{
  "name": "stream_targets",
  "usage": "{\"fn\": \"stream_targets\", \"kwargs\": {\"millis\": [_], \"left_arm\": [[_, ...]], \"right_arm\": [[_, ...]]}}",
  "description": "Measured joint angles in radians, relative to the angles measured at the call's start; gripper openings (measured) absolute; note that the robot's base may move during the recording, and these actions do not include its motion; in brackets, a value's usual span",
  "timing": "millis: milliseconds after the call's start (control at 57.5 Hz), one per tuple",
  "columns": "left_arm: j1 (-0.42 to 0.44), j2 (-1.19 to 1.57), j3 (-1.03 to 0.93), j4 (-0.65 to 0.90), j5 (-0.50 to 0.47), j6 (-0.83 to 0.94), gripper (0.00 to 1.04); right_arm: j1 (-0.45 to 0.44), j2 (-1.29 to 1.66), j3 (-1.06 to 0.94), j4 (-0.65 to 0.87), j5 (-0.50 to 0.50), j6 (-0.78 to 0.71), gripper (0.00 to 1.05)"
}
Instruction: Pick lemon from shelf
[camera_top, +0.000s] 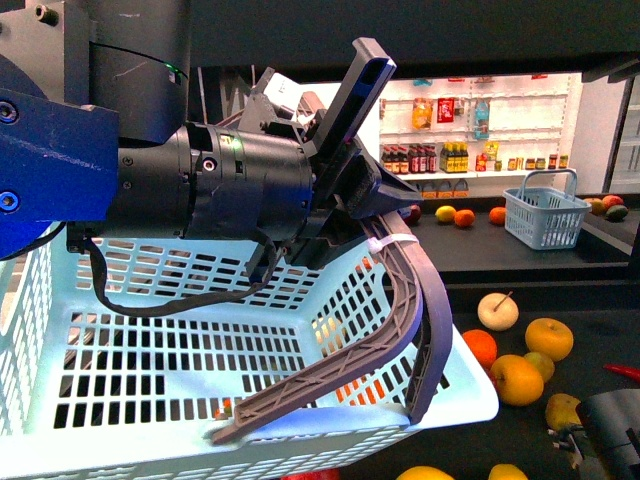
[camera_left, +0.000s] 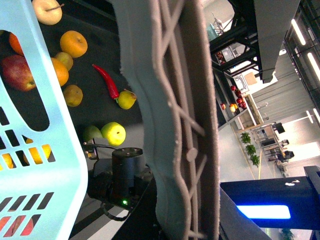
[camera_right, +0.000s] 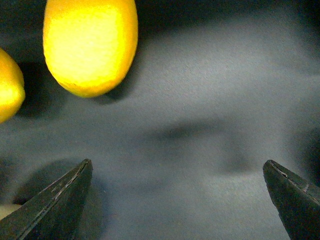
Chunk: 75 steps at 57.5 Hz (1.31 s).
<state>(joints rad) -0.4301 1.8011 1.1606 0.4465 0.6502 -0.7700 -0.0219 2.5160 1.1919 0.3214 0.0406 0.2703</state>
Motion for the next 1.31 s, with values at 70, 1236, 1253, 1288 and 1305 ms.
{"fn": "stream_targets", "kwargs": {"millis": [70, 1236, 1253, 1288, 1305], "left_arm": [[0.000, 0.000, 0.000, 0.000, 0.001, 0.001, 0.10], [0.000, 0.000, 0.000, 0.000, 0.001, 0.001, 0.10], [0.000, 0.000, 0.000, 0.000, 0.001, 0.001, 0.10], [0.000, 0.000, 0.000, 0.000, 0.001, 0.000, 0.10], [0.000, 0.000, 0.000, 0.000, 0.001, 0.000, 0.10]], "right_arm": [[0.007, 0.013, 0.026, -0.003, -0.011, 0.014, 1.02], [0.044, 0.256, 0.423, -0.104, -0.005, 0.109, 0.71], [0.043, 0.256, 0.423, -0.104, -0.005, 0.109, 0.68], [0.043, 0.256, 0.423, -0.104, -0.005, 0.109, 0.65], [0.042, 0.256, 0.423, -0.104, -0.004, 0.109, 0.61]]}}
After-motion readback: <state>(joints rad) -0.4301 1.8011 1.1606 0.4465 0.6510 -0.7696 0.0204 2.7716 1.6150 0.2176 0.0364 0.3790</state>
